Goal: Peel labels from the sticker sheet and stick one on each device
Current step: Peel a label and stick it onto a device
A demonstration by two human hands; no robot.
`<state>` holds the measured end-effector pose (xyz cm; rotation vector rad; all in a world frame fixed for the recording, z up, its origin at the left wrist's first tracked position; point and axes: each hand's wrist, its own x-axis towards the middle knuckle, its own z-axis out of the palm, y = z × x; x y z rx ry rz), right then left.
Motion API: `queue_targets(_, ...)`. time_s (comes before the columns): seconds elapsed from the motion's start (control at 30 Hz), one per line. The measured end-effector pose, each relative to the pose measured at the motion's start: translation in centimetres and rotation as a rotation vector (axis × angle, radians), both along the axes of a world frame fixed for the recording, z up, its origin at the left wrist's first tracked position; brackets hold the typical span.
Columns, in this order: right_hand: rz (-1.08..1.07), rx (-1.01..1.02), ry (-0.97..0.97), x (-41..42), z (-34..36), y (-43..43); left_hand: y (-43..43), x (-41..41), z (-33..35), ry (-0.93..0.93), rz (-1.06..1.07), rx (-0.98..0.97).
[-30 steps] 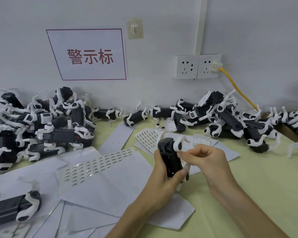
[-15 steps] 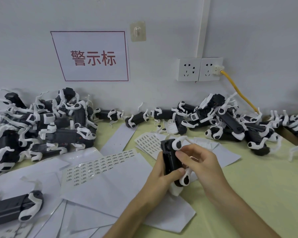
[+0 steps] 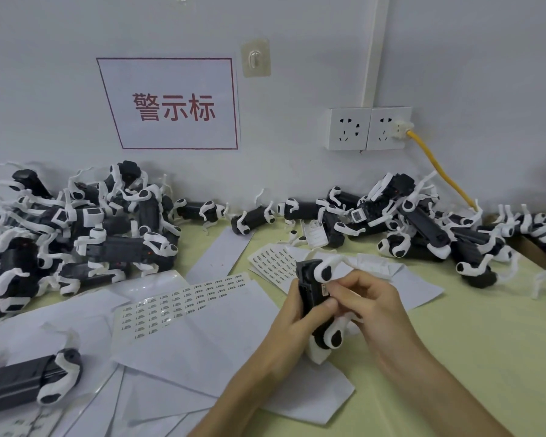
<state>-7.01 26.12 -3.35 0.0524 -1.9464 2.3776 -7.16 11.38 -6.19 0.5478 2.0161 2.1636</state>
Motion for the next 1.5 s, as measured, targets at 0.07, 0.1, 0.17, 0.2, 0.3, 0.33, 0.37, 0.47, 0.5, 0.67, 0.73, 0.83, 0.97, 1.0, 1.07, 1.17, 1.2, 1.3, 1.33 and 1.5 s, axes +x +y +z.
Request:
queue_targets(0.07,-0.016,0.106,0.058,0.1,-0.2,-0.3,0.0,-0.4,0.1,-0.081,0.055,0.062)
queue_targets(0.1,-0.003,0.154,0.073,0.1,-0.3,-0.5,0.0,-0.6,0.1,-0.121,0.091,0.094)
queue_targets(0.17,0.020,0.216,0.095,0.2,-0.3,-0.8,0.1,-1.0,0.0,-0.195,0.147,0.136)
queue_targets(0.2,0.026,0.230,0.111,0.3,-0.3,-0.9,0.2,-1.1,-0.1,-0.227,0.165,0.138)
queue_targets(0.3,0.041,0.263,0.162,0.3,-0.5,-1.0,0.3,-1.4,-0.2,-0.318,0.229,0.170)
queue_targets(0.33,0.041,0.282,0.171,0.4,-0.5,-1.0,0.2,-1.5,-0.2,-0.342,0.242,0.201)
queue_targets(0.37,0.040,0.304,0.178,0.3,-0.6,-1.0,0.2,-1.6,-0.2,-0.361,0.244,0.235)
queue_targets(0.47,0.041,0.362,0.211,0.3,-0.8,-1.2,0.0,-1.7,-0.1,-0.388,0.235,0.283)
queue_targets(0.5,0.043,0.374,0.227,0.3,-0.8,-1.1,-0.1,-1.8,-0.2,-0.392,0.232,0.276)
queue_targets(0.67,0.054,0.385,0.241,0.0,-1.2,-0.7,-0.2,-1.7,-0.2,-0.364,0.198,0.223)
queue_targets(0.73,0.056,0.383,0.243,0.0,-1.2,-0.7,-0.2,-1.6,0.0,-0.361,0.193,0.225)
queue_targets(0.83,0.061,0.373,0.245,-0.1,-1.3,-0.8,-0.2,-1.4,0.5,-0.380,0.180,0.303)
queue_targets(0.97,0.062,0.345,0.234,0.0,-1.3,-1.0,0.1,-1.1,0.8,-0.392,0.207,0.344)
queue_targets(1.0,0.063,0.343,0.234,0.0,-1.2,-1.0,0.1,-1.1,0.8,-0.409,0.221,0.340)
queue_targets(1.07,0.063,0.348,0.239,0.1,-1.1,-1.0,0.2,-1.0,0.8,-0.448,0.202,0.316)
queue_targets(1.17,0.068,0.335,0.220,0.2,-1.0,-1.1,0.0,-0.9,1.0,-0.488,0.167,0.310)
queue_targets(1.2,0.076,0.340,0.217,0.3,-1.0,-1.1,-0.1,-0.9,1.1,-0.498,0.169,0.320)
queue_targets(1.3,0.115,0.373,0.244,0.6,-1.0,-1.4,-0.2,-1.1,1.2,-0.522,0.179,0.352)
queue_targets(1.33,0.127,0.384,0.262,0.7,-1.0,-1.4,-0.3,-1.1,1.2,-0.525,0.177,0.361)
queue_targets(1.5,0.155,0.612,0.434,1.1,-1.0,-1.4,-1.0,-0.9,1.5,-0.491,0.077,0.356)
